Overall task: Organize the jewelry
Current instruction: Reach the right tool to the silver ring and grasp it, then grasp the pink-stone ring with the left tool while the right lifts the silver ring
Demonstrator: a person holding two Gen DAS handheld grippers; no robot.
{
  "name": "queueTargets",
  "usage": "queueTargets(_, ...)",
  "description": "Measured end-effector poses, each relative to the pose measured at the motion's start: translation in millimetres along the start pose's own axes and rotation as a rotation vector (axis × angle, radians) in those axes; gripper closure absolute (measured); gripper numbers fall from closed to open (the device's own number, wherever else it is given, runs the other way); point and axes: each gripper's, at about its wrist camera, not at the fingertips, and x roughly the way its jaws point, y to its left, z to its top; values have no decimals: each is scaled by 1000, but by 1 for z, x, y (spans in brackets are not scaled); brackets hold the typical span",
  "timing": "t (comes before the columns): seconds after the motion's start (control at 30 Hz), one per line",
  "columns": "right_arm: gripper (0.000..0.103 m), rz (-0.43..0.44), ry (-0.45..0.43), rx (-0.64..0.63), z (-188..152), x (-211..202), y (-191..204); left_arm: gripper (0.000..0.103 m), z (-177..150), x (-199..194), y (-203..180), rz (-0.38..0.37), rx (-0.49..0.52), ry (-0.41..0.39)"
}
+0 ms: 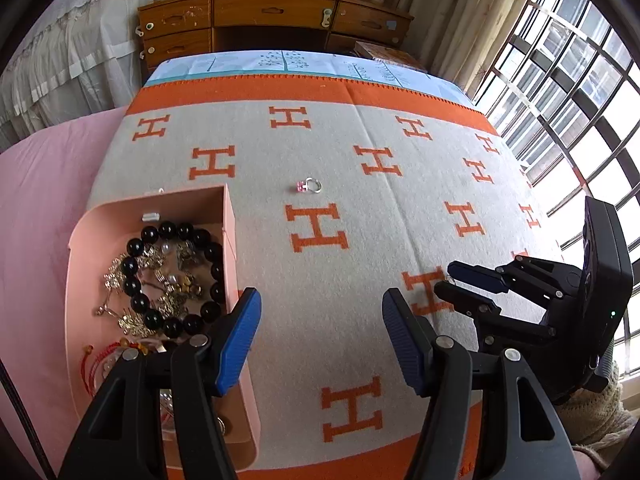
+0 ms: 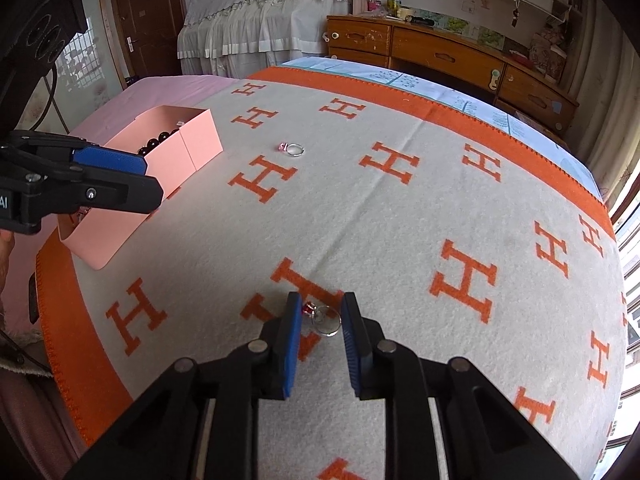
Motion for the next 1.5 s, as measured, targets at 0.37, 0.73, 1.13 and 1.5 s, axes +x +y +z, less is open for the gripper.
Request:
queueTargets(0.37, 83, 9, -74, 81, 11, -19, -10, 42, 69, 49, -11, 12, 313, 86)
queueTargets(0.73, 83, 6, -74, 89, 11, -19, -13, 72, 81, 102, -9, -8, 427, 150)
queueTargets(1.13, 83, 18, -69, 110, 11, -13, -16, 96, 85, 105, -5, -19, 414, 131)
queueTargets(1.5, 83, 48, -123, 78, 31, -36, 12, 96, 69, 8, 16, -45, 287, -25)
